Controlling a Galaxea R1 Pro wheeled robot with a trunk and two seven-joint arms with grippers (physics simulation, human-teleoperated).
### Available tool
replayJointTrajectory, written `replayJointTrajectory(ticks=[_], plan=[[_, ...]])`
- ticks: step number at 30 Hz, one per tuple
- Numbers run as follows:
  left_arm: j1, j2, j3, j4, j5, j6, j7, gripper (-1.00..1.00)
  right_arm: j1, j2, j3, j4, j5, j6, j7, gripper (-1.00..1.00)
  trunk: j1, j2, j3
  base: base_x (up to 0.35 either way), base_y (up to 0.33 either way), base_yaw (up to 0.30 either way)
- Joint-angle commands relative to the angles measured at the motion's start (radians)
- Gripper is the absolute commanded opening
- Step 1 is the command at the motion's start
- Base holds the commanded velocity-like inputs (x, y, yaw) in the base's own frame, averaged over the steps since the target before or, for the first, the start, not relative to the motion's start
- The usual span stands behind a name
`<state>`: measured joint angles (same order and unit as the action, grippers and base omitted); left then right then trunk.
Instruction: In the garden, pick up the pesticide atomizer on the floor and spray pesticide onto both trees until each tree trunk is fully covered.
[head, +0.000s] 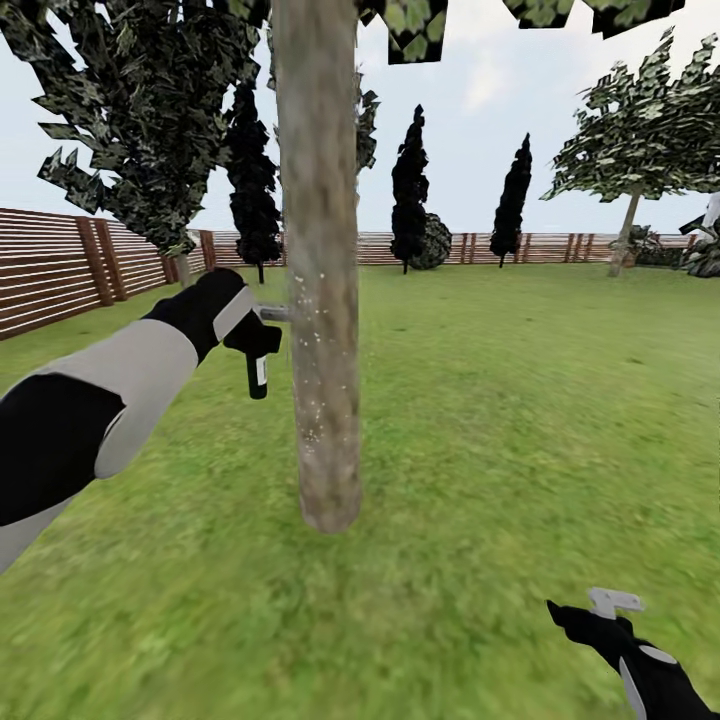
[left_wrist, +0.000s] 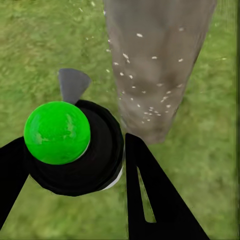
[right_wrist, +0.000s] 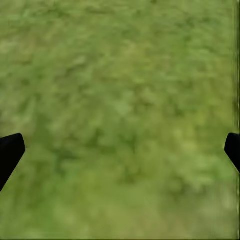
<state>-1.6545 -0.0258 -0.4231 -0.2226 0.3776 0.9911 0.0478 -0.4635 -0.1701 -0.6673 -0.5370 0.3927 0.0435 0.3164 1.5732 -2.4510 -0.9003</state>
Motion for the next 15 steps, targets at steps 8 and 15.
replayJointTrajectory(ticks=[8,15], plan=[[0.002,0.001,0.001,0.002,0.0,0.0,0.0,-1.0,0.0,0.001,-0.001,0.0,0.0,0.001,0.0,1.0,0.0,0.0,0.0,0.022,-0.257,0.151],[0.004,0.0,0.001,0.002,0.001,0.0,0.0,-1.0,0.0,0.0,0.001,0.0,0.0,0.001,0.0,1.0,0.0,0.0,0.0,0.0,-0.041,0.155]])
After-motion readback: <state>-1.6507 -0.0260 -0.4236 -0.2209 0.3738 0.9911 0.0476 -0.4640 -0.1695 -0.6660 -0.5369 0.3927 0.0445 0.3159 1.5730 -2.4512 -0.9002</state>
